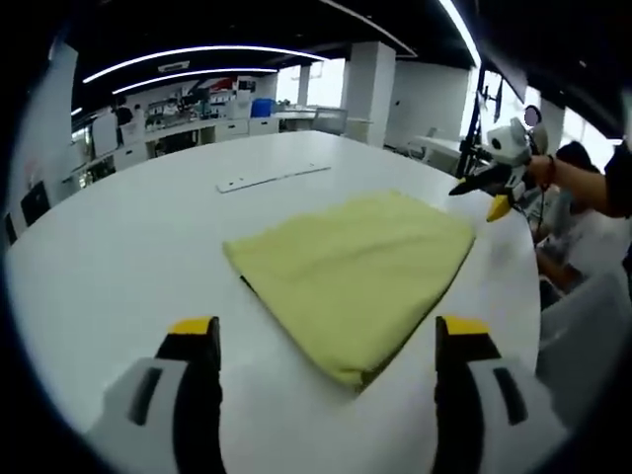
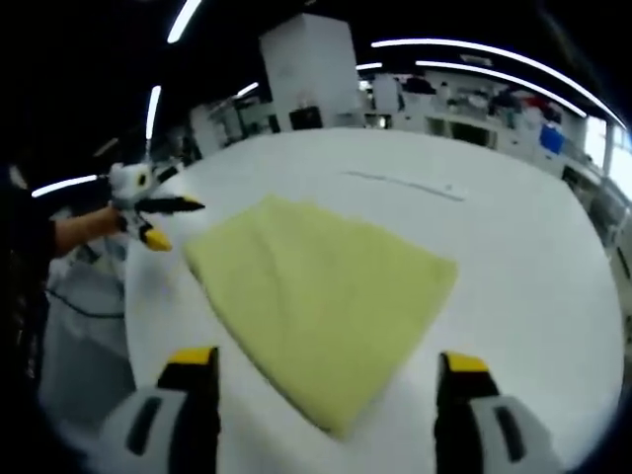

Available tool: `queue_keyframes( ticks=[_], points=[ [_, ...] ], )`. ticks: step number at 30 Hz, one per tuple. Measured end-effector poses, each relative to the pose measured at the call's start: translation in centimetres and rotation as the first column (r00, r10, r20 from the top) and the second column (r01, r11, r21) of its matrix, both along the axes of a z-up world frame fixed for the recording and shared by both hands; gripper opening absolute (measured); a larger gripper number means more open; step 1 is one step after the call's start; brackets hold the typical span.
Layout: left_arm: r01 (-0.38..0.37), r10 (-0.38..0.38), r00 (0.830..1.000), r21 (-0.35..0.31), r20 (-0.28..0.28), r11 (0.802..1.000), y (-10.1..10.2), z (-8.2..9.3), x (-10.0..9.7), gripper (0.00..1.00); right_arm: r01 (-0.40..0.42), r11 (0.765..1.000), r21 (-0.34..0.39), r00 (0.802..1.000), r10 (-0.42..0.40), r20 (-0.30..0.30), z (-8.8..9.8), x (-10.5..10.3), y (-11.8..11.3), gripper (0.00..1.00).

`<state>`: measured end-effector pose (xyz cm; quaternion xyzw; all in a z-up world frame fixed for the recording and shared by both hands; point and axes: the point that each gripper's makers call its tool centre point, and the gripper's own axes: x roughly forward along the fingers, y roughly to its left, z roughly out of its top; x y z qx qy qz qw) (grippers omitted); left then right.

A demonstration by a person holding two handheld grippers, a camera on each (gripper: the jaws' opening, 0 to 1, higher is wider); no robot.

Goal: Fold the garment on the visible template until the final outline fits inside the template.

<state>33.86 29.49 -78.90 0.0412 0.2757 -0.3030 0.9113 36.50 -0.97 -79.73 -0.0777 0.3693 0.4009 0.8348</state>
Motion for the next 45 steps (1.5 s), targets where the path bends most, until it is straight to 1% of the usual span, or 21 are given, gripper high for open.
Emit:
queue_keyframes(
  ticks=[2, 5, 9, 13, 14, 17, 19, 20, 21, 23, 24, 26, 29, 32, 35, 37, 39, 45],
  points=[
    [-0.003, 0.003, 1.0, -0.005, -0.003, 1.0, 0.0, -0.1, -0.4, 0.79, -0.011, 1.0, -0.01, 1.0, 0.011, 0.009, -0.2, -0.5, -0.2, 0.83],
    [-0.002, 0.002, 1.0, -0.016, -0.018, 1.0, 0.2, -0.6, -1.0, 0.72, -0.007, 1.0, -0.017, 1.0, 0.007, 0.005, -0.6, -1.0, -0.6, 0.83],
    [-0.003, 0.002, 1.0, -0.015, -0.03, 1.0, 0.0, -0.9, -1.9, 0.6, 0.001, 1.0, -0.016, 1.0, -0.001, -0.004, -0.9, -2.0, -0.8, 0.77],
    [-0.01, 0.009, 0.999, -0.018, -0.04, 1.0, 0.0, -1.3, -2.3, 0.54, 0.004, 1.0, -0.031, 1.0, -0.004, -0.011, -1.7, -2.6, -1.2, 0.71],
    [-0.009, 0.008, 0.999, -0.016, -0.042, 1.0, -0.1, -1.5, -2.4, 0.52, 0.0, 0.999, -0.04, 1.0, 0.0, -0.015, -2.0, -2.6, -1.3, 0.68],
    [-0.006, 0.005, 0.998, -0.015, -0.062, 1.0, 0.2, -2.2, -2.6, 0.45, -0.008, 0.999, -0.046, 1.0, 0.007, -0.02, -2.5, -3.0, -1.6, 0.53],
    [-0.012, 0.009, 0.995, -0.033, -0.096, 0.999, 0.3, -2.7, -2.8, 0.34, -0.012, 0.999, -0.045, 1.0, 0.011, -0.021, -2.7, -3.2, -1.6, 0.45],
    [-0.005, 0.001, 0.995, -0.039, -0.102, 0.999, 0.2, -2.8, -2.9, 0.29, -0.012, 0.999, -0.051, 1.0, 0.011, -0.02, -2.9, -3.3, -1.8, 0.41],
    [0.001, -0.005, 0.995, -0.041, -0.102, 0.999, -0.2, -2.6, -3.2, 0.26, -0.008, 0.998, -0.059, 1.0, 0.007, -0.016, -3.1, -3.4, -1.9, 0.4],
    [0.01, -0.014, 0.995, -0.034, -0.101, 0.999, -0.4, -2.6, -3.4, 0.23, -0.001, 0.997, -0.074, 1.0, 0.002, 0.005, -3.4, -3.5, -2.0, 0.38],
    [0.012, -0.016, 0.994, -0.036, -0.11, 0.999, -0.4, -2.7, -3.4, 0.21, -0.001, 0.997, -0.073, 1.0, 0.002, 0.012, -3.4, -3.5, -2.0, 0.36],
    [0.011, -0.017, 0.992, -0.055, -0.126, 0.998, -0.4, -2.8, -3.4, 0.16, 0.001, 0.998, -0.067, 1.0, 0.0, 0.021, -3.7, -3.6, -2.0, 0.29],
    [0.013, -0.019, 0.992, -0.048, -0.127, 0.999, -0.2, -3.0, -3.2, 0.14, 0.015, 0.998, -0.062, 0.999, -0.013, 0.032, -3.8, -3.4, -2.0, 0.2],
    [0.023, -0.028, 0.991, -0.038, -0.13, 0.999, -0.1, -3.3, -3.1, 0.1, 0.043, 0.997, -0.057, 0.999, -0.041, 0.031, -3.8, -3.1, -2.4, 0.13],
    [0.016, -0.022, 0.991, -0.041, -0.135, 0.999, 0.1, -3.5, -2.8, 0.06, 0.047, 0.997, -0.054, 0.998, -0.045, 0.046, -3.7, -2.9, -2.5, 0.08],
    [0.01, -0.016, 0.99, -0.049, -0.139, 0.999, 0.2, -3.5, -2.8, 0.02, 0.046, 0.997, -0.055, 0.998, -0.043, 0.049, -3.7, -2.8, -2.6, 0.06],
    [0.001, -0.011, 0.988, -0.068, -0.157, 0.998, 0.2, -3.7, -2.9, 0.0, 0.045, 0.997, -0.055, 0.998, -0.043, 0.049, -3.7, -2.8, -2.6, 0.05],
    [0.004, -0.014, 0.988, -0.06, -0.157, 0.998, 0.4, -3.5, -2.9, 0.0, 0.027, 0.997, -0.071, 0.998, -0.024, 0.052, -3.8, -2.8, -2.4, 0.0]
  ],
)
